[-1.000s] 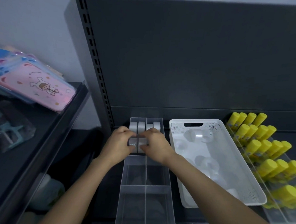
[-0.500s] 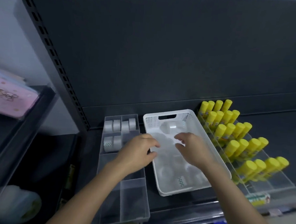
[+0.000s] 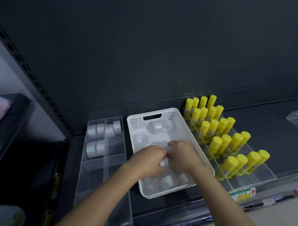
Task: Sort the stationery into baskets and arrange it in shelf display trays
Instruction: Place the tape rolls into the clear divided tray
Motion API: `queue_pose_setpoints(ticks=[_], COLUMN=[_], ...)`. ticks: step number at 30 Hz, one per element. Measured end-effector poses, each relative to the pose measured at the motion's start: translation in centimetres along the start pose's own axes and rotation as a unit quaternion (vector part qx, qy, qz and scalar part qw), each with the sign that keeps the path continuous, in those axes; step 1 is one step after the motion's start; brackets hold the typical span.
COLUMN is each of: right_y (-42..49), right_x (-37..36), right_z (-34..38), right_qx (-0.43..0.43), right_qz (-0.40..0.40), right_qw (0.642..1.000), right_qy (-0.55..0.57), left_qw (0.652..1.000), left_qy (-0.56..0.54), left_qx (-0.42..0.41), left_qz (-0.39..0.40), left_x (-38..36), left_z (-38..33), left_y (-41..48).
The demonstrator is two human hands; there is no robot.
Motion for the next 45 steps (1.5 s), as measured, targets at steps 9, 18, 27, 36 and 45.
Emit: queue_pose_setpoints(ticks=[9,18,27,36,45], right_y=[0.7,-0.1,0.0,0.9,3.2], right_x=[0.0,0.4,-0.1,0.5,-0.9], right_z=[-0.1,1.0,6.2,12.0,14.5], right_qx=[-0.001,0.021,0.084,0.231,0.227], right_qz=[0.024,-0.037,-0.08,-0.055,0.005], right_qw=[0.999,0.995,0.929,0.94,0.963], right_qy=[0.028,0.085,0.352,0.245,-0.148], left_qw=[0.969,0.899,0.862,0.949,0.955], left_qy=[-0.199,-0.313,-0.349,-0.171,-0.162], left_qx=[0.031,-0.018,0.053,0.053,0.087], left_qz=[-0.144,-0.304,-0.363,-0.261,-0.233], left_x=[0.8,2.2,2.7,1.5,0.6], left_z=[3.0,5.5,11.7,14.7,16.1], left_y=[-0.4,-3.2,-7.9,-7.3,-6.4])
Point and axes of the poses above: each hand's wrist, its own y-axis towards the middle knuckle, its own x-axis out of the back of the hand, z = x × y, the point moved 2 cm from there along y, towards the middle knuckle, and after that the axes turned 14 degrees about z, right-handed, at the moved point
